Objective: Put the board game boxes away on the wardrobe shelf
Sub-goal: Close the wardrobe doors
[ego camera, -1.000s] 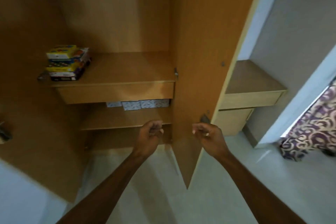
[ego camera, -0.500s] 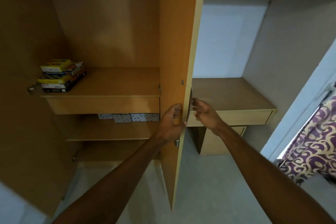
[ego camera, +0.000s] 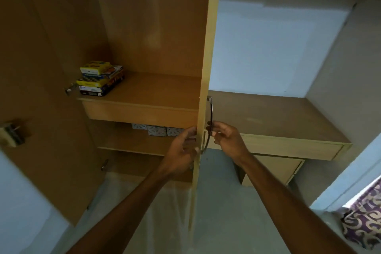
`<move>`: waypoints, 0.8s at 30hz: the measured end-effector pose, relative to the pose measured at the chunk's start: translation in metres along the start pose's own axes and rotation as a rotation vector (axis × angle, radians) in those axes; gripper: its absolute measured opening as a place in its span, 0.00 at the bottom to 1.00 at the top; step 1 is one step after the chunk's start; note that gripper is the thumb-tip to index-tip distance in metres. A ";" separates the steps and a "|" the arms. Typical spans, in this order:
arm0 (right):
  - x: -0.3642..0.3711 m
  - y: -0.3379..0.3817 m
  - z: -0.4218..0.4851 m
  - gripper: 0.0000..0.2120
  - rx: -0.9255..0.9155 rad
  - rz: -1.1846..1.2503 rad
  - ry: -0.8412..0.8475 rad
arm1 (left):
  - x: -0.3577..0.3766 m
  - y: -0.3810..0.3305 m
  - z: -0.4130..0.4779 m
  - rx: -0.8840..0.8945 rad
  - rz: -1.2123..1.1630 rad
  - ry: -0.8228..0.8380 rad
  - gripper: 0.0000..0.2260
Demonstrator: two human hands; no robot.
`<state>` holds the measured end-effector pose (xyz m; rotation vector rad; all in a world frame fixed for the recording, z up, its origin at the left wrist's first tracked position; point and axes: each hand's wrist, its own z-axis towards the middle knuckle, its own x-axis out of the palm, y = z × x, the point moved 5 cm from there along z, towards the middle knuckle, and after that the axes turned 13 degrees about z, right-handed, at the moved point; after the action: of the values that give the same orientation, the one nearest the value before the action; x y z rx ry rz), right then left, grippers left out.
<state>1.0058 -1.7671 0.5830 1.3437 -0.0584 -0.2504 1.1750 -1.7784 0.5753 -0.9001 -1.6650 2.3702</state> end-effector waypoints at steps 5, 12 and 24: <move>0.058 -0.007 0.034 0.13 -0.078 -0.014 0.078 | -0.062 0.027 -0.004 -0.021 0.007 -0.133 0.24; 0.144 -0.009 0.095 0.06 -0.155 -0.025 0.075 | -0.150 0.076 0.015 -0.077 0.057 -0.289 0.18; 0.254 -0.030 0.217 0.07 -0.200 -0.061 0.089 | -0.275 0.147 0.104 -0.075 0.050 -0.289 0.16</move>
<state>1.2077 -2.0341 0.5774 1.1569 0.0806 -0.2417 1.3813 -2.0350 0.5787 -0.6401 -1.8614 2.5903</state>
